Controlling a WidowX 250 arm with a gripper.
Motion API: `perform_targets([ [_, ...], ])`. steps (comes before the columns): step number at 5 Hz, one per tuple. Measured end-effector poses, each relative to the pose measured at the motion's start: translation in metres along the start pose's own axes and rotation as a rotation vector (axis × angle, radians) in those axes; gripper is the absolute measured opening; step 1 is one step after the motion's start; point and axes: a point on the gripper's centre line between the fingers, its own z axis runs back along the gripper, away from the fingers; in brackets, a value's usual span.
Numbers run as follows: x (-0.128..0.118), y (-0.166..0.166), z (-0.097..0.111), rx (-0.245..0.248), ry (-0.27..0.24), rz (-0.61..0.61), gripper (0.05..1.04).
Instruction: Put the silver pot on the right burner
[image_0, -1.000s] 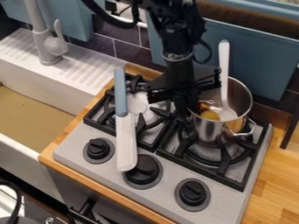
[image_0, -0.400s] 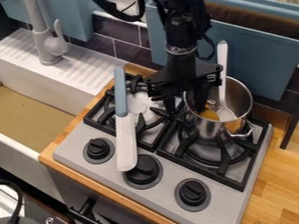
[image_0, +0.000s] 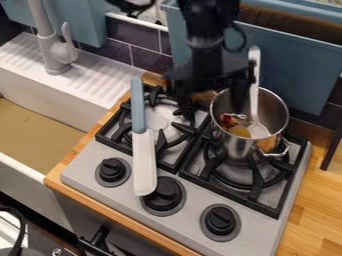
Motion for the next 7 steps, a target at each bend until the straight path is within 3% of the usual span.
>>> perform_targets([
  [1, -0.003, -0.005, 0.022, 0.016, -0.012, -0.078, 0.999],
  [2, 0.001, 0.003, 0.031, 0.123, -0.032, -0.165, 0.999],
  [3, 0.004, 0.015, 0.028, 0.154, -0.023, -0.251, 0.999],
  [5, 0.023, 0.048, 0.027, 0.084, 0.017, -0.347, 0.999],
  [7, 0.035, 0.05, 0.038, 0.064, 0.021, -0.372, 0.999],
])
